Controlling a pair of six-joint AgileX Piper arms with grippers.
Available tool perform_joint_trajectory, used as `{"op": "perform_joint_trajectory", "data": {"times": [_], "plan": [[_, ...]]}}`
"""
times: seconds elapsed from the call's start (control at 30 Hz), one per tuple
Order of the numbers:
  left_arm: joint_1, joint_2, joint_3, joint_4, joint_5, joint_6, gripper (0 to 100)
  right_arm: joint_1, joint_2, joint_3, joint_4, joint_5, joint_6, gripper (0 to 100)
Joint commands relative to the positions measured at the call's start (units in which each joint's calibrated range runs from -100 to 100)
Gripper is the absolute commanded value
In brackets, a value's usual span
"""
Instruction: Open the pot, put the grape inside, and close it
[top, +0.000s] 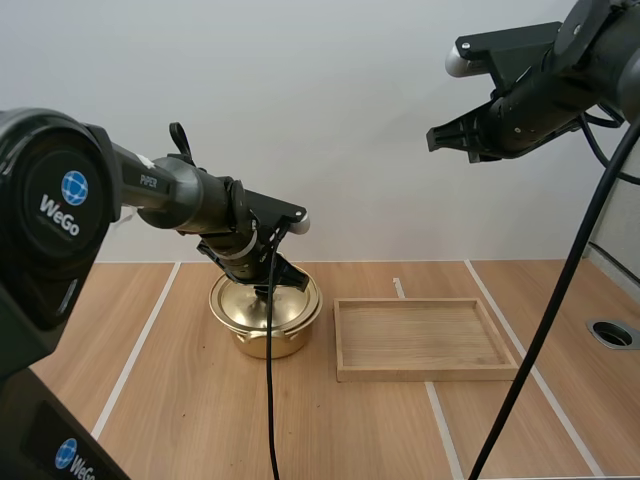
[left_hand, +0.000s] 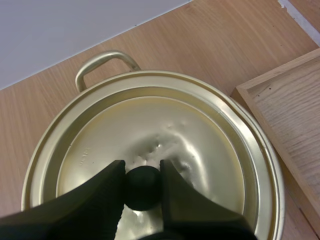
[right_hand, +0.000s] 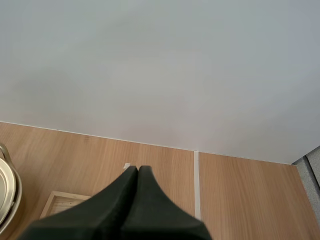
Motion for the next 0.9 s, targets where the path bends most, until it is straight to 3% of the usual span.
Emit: {"op": "perform_joint_trajectory", "data": {"times": [0.0, 0.3, 0.87], "plan": [[-0.27, 0.2, 0.4, -0.7, 0.7, 0.5, 0, -0.2, -1.0, 0.1, 0.8, 0.4, -0.2, 0], [-0.27, 1.9, 0.4, -5.8, 4.1, 5.4, 0, -0.2, -1.0, 0.1, 4.1, 0.4, -1.0, 0], [-0.27, 5.1, -2.4, 1.6, 10.6, 1.4, 0, -0.2, -1.0, 0.1, 3.8, 2.3, -1.0, 0]]}}
